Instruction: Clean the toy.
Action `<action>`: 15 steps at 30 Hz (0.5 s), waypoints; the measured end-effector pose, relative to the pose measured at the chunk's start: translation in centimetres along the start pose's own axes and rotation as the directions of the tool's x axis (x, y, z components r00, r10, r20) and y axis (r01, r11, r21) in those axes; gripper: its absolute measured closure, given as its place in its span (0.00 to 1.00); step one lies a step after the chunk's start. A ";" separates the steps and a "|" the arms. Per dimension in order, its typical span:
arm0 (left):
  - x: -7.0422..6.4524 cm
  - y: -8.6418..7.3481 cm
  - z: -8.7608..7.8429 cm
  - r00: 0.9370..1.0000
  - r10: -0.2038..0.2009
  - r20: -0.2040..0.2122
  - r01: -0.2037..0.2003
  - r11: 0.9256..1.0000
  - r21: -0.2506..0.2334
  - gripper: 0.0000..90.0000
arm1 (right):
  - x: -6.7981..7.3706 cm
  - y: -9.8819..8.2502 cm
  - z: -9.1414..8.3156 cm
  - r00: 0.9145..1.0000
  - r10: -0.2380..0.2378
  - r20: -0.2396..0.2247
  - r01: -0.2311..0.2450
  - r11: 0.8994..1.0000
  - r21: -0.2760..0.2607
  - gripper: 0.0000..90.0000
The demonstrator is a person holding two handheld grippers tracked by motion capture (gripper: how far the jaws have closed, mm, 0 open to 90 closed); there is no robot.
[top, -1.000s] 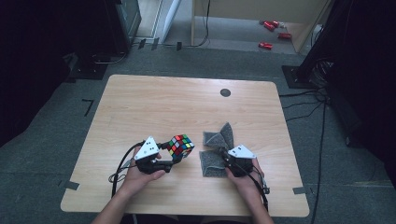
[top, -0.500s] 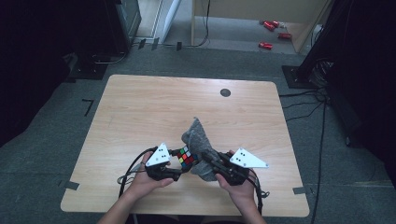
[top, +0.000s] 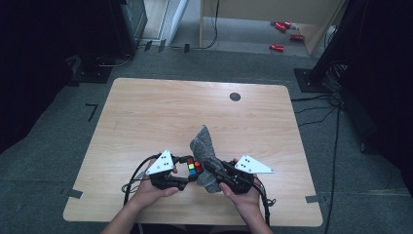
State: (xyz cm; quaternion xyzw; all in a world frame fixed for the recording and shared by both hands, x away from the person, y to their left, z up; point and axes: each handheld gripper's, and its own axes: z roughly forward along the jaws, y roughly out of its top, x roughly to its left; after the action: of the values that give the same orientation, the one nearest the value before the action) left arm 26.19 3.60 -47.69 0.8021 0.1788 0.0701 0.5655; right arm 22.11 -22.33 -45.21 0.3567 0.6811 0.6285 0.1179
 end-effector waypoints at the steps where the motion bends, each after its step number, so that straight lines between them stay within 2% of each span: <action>1: -0.1 0.0 0.0 1.000 0.009 0.002 -0.009 1.000 -0.002 0.38 | 0.1 0.2 -0.2 1.000 0.003 -0.016 -0.003 1.000 -0.017 0.80; 4: -0.5 0.3 -0.1 0.999 0.034 0.015 -0.034 0.999 -0.018 0.38 | 0.0 0.3 -0.4 1.000 0.010 -0.004 -0.010 1.000 -0.024 0.79; 7: -0.5 0.3 -0.2 0.999 0.046 -0.002 -0.046 0.999 -0.012 0.38 | -0.9 -0.3 -0.3 0.998 0.054 0.016 -0.054 0.998 -0.011 0.79; 11: -0.4 0.2 -0.1 0.999 0.050 -0.012 -0.050 0.999 -0.010 0.38 | -1.3 -0.2 -0.2 0.998 0.062 0.027 -0.063 0.998 0.014 0.79; 12: -0.5 0.2 -0.1 0.998 0.061 -0.019 -0.061 0.998 -0.004 0.38 | -1.0 -0.1 -0.2 0.998 0.057 0.021 -0.057 0.998 0.019 0.78; 15: -0.8 0.1 0.1 0.995 0.088 -0.043 -0.087 0.996 0.019 0.38 | 0.3 0.2 0.3 1.000 -0.006 0.015 0.005 0.999 0.040 0.77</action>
State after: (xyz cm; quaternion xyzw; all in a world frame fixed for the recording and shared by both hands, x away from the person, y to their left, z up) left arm 25.54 3.16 -47.59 0.8122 0.1565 0.1109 0.5510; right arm 22.14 -21.98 -45.01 0.3617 0.6935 0.6119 0.1174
